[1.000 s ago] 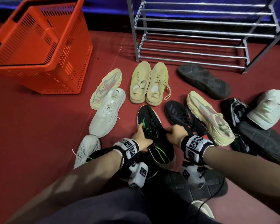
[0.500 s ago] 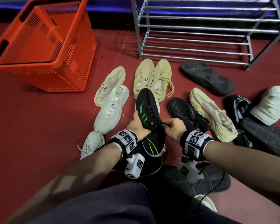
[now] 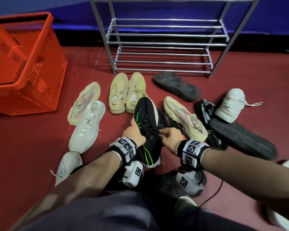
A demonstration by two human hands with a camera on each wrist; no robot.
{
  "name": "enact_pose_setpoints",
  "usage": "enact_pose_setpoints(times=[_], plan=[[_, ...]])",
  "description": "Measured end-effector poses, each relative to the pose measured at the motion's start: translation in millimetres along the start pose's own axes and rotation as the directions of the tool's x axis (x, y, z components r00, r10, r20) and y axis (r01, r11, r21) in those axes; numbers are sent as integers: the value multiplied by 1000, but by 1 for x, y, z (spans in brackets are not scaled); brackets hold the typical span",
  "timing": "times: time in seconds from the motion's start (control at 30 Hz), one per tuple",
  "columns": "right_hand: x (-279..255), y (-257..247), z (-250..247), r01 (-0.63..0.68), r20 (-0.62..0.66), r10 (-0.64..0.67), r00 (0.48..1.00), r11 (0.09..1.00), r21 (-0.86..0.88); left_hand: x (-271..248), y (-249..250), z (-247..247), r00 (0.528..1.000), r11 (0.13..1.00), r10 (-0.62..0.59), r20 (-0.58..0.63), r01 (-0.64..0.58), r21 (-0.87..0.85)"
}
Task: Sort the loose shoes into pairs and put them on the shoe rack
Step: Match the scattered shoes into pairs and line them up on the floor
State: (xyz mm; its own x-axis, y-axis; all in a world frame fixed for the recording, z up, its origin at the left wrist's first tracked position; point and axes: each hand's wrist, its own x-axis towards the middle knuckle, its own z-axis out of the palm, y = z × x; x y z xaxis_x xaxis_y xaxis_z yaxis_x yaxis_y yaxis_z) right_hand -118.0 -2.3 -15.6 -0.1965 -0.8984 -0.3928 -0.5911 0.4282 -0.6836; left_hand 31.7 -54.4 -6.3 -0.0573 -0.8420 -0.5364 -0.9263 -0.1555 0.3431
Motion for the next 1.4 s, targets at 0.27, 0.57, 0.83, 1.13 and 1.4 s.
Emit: enact_pose_setpoints(times=[0.27, 0.57, 0.83, 1.13, 1.4], plan=[[-1, 37, -69, -113, -193, 132, 972, 988, 106, 4, 86, 14, 950, 959, 273, -149, -256, 123], [11, 101, -150, -303, -317, 245, 916, 941, -148, 11, 142, 33, 884, 907, 418, -209, -394, 150], [2, 182, -176, -635, -324, 550, 770, 611, -474, 33, 122, 46, 924, 942, 334, -187, -318, 109], [20, 190, -167, -547, -329, 440, 836, 611, -572, 45, 113, 52, 931, 947, 318, -179, -306, 95], [15, 201, -186, -491, -445, 295, 846, 758, -430, 45, 114, 54, 927, 947, 320, -197, -309, 84]])
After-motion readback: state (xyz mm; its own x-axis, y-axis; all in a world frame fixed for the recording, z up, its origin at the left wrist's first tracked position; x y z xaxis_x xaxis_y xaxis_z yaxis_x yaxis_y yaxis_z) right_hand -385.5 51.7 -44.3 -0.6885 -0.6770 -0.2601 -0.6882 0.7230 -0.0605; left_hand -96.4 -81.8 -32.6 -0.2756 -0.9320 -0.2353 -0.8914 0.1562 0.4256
